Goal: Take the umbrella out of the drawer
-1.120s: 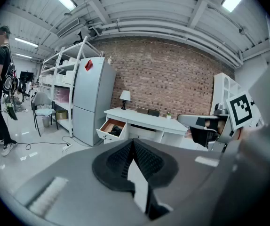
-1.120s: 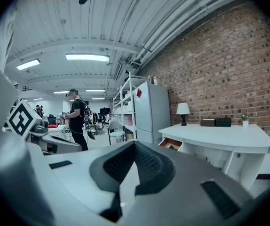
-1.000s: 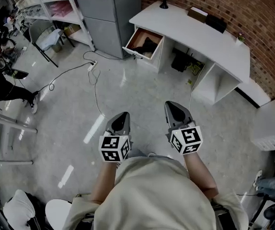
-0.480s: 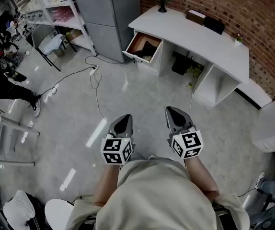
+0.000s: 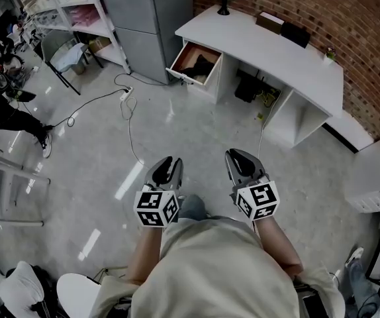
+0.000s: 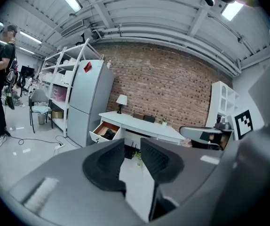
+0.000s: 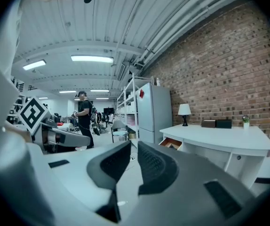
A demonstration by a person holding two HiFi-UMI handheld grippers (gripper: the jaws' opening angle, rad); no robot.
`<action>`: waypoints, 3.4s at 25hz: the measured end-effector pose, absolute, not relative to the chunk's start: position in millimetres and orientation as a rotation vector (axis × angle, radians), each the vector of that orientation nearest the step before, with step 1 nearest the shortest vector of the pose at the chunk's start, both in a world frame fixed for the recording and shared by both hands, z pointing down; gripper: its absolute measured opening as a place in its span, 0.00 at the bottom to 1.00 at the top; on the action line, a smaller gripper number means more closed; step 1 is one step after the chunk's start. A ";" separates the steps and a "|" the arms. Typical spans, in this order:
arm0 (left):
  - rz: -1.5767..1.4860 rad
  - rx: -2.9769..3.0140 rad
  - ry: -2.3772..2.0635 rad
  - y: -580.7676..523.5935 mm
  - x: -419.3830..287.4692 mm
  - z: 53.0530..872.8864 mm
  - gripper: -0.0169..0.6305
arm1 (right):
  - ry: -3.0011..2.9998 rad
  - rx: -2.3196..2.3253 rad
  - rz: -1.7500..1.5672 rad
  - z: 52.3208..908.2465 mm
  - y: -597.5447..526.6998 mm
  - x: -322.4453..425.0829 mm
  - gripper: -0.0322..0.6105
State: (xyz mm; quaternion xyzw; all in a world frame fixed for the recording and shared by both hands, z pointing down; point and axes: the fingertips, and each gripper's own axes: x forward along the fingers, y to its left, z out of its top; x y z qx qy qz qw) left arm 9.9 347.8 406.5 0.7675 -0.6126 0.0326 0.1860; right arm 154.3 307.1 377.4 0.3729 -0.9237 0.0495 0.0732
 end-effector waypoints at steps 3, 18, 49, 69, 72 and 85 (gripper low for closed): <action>0.089 2.170 -1.730 338.7 8.0 406.9 0.30 | -2.788 1.108 0.168 377.5 298.9 153.4 0.21; 0.109 2.178 -1.739 227.0 -28.4 420.1 0.55 | -2.805 1.046 0.226 390.8 193.0 111.9 0.65; 0.218 2.298 -1.496 -103.9 -144.8 446.6 0.63 | -2.724 1.199 0.273 397.1 -129.7 -20.8 0.68; 0.470 2.224 -1.350 -219.4 -119.7 560.3 0.63 | -2.570 1.142 0.447 489.7 -225.1 -6.4 0.68; 0.531 2.219 -1.317 -248.1 -112.6 587.9 0.63 | -2.548 1.121 0.471 512.0 -249.9 -4.5 0.68; 0.835 2.209 -1.137 -332.6 -80.1 717.2 0.63 | -2.452 1.057 0.566 610.5 -314.6 5.6 0.68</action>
